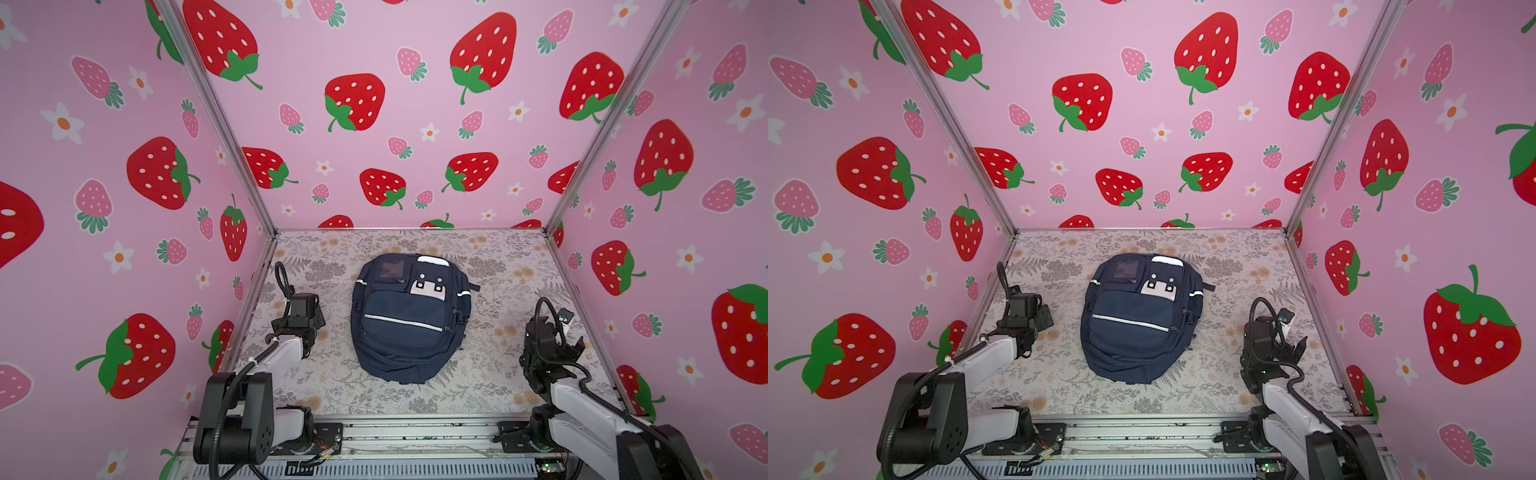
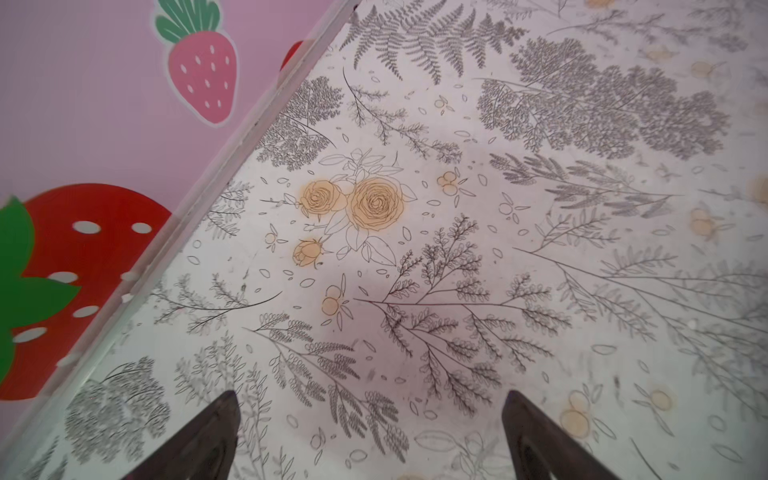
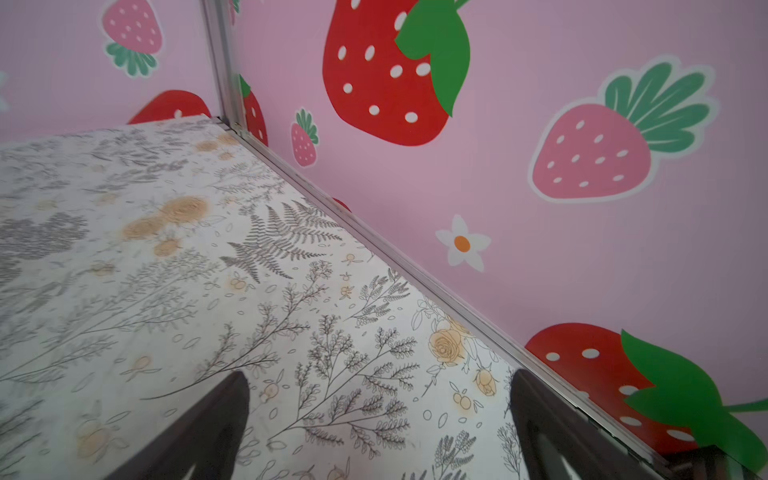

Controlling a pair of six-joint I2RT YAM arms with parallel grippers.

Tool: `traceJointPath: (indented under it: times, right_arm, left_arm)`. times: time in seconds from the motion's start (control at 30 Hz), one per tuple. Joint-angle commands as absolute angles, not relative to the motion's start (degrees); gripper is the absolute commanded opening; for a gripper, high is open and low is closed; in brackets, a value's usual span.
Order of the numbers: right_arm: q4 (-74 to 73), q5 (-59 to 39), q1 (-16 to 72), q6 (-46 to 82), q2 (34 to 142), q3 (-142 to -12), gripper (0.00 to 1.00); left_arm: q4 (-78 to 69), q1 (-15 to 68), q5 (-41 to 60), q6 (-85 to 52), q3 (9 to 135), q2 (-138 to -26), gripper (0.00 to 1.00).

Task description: Pack the student bag

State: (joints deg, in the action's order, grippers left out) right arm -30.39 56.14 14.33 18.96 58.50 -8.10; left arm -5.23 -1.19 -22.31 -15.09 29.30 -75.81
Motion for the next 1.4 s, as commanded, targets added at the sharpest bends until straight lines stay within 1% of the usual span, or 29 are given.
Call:
traceJointPath:
  times: [0.0, 0.1, 0.17, 0.23, 0.27, 0.3, 0.33, 0.37, 0.4, 0.43, 0.47, 0.5, 0.53, 0.57, 0.6, 0.67, 0.73, 0.8, 0.83, 1.37]
  right_arm:
    - [-51.5, 47.1, 11.0, 12.8, 65.2, -8.0, 1.0]
    - [-66.0, 34.2, 8.0, 11.1, 72.2, -7.0, 1.0]
    - [-71.4, 30.3, 6.8, 11.2, 76.9, -7.7, 1.0]
    - [-83.6, 27.0, 5.9, 9.2, 84.7, -6.7, 1.0]
    - [-82.5, 21.9, 5.2, 8.2, 85.3, -7.1, 1.0]
    - [-76.5, 16.7, 5.0, 6.8, 84.0, -8.7, 1.0]
    - [-79.2, 15.0, 5.0, 5.7, 87.2, -9.2, 1.0]
    - [-85.6, 13.2, 5.1, 4.6, 91.2, -9.0, 1.0]
    - [-84.9, 11.6, 5.2, 3.8, 92.0, -10.0, 1.0]
    - [-72.9, 10.8, 5.1, 4.0, 88.8, -13.7, 1.0]
    - [-72.0, 10.7, 5.1, 3.8, 89.9, -14.1, 1.0]
    - [-79.5, 10.8, 5.3, 3.5, 92.0, -12.9, 1.0]
    - [-75.0, 10.9, 5.3, 3.7, 90.2, -14.2, 1.0]
    - [-71.4, 11.0, 5.3, 3.7, 89.6, -14.7, 1.0]
    - [-76.9, 10.9, 5.4, 3.6, 91.3, -13.5, 1.0]
    - [-72.4, 11.0, 5.3, 3.5, 89.8, -14.5, 1.0]
    - [-75.6, 11.1, 5.5, 3.5, 90.7, -13.7, 1.0]
    - [-73.5, 11.6, 5.8, 3.2, 89.7, -14.0, 0.99]
    - [-74.6, 11.9, 6.0, 3.0, 90.0, -13.7, 1.0]
    - [-72.8, 12.8, 6.9, 1.9, 90.1, -14.7, 1.0]
  left_arm:
    - [-17.2, -4.4, -8.6, -11.8, 31.7, -79.4, 0.99]
    - [-23.1, -5.3, -4.9, -10.3, 31.4, -81.3, 0.99]
    - [-28.7, -5.4, -4.7, -10.4, 29.5, -81.5, 0.99]
    - [-32.3, -5.4, -4.2, -9.5, 28.4, -81.9, 0.99]
    - [-36.1, -5.3, -4.2, -9.0, 26.6, -82.7, 0.99]
    - [-44.2, -5.4, -3.1, -8.7, 24.0, -84.4, 0.99]
    - [-44.2, -4.9, 0.2, -6.6, 23.9, -84.6, 0.99]
    - [-45.3, -3.4, -0.9, -5.1, 23.9, -86.9, 0.99]
    - [-51.5, -1.9, -3.1, -4.2, 23.6, -90.0, 0.99]
    - [-45.3, -1.7, -2.4, -3.9, 25.6, -88.7, 0.99]
    - [-43.2, -1.6, -2.4, -3.5, 25.9, -88.7, 0.99]
    - [-46.8, -1.5, -2.8, -3.6, 25.4, -89.6, 0.99]
    - [-43.3, -1.4, -2.4, -3.5, 26.2, -88.8, 0.99]
    - [-44.0, -1.5, -2.5, -3.5, 26.2, -89.1, 0.99]
    - [-44.9, -1.5, -2.5, -3.6, 26.0, -89.3, 0.99]
    - [-43.9, -1.4, -2.8, -3.5, 26.3, -89.2, 0.99]
    - [-43.4, -1.1, -3.5, -3.1, 26.5, -89.1, 0.99]
    - [-43.4, -0.1, -5.3, -2.5, 26.4, -88.8, 0.99]
    - [-43.9, 0.0, -5.5, -2.5, 26.0, -88.7, 0.99]
    - [-43.8, -0.1, -5.3, -2.5, 26.2, -88.7, 0.99]
